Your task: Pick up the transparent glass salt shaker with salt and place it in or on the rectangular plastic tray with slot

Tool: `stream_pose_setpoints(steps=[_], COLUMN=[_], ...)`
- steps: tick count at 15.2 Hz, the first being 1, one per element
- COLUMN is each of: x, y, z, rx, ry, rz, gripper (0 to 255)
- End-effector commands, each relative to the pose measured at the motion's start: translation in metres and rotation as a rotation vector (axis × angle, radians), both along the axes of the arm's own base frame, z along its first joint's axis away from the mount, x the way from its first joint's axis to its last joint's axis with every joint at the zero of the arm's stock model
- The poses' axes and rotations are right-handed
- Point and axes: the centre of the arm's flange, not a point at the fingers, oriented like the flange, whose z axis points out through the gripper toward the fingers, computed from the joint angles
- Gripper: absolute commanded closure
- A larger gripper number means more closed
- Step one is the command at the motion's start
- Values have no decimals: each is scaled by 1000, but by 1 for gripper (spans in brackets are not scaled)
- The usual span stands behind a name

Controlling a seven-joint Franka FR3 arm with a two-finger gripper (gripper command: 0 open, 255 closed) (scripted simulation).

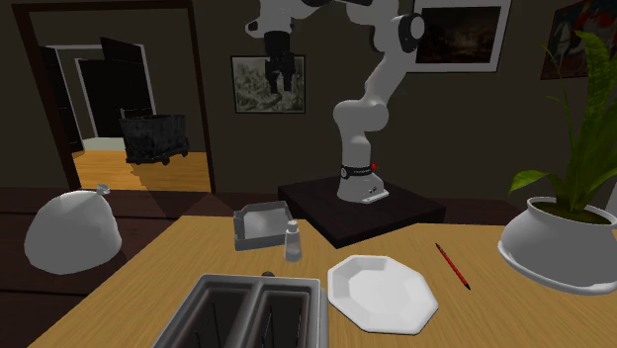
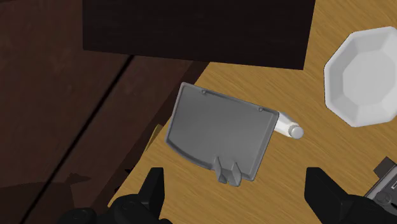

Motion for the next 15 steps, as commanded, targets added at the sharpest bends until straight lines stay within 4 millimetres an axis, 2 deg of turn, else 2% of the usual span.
stream_pose_setpoints(steps=[1,15], x=[0,25], y=[0,97], z=[0,-154], rx=[0,12], ry=[0,11], rz=[0,-61], gripper=[0,0])
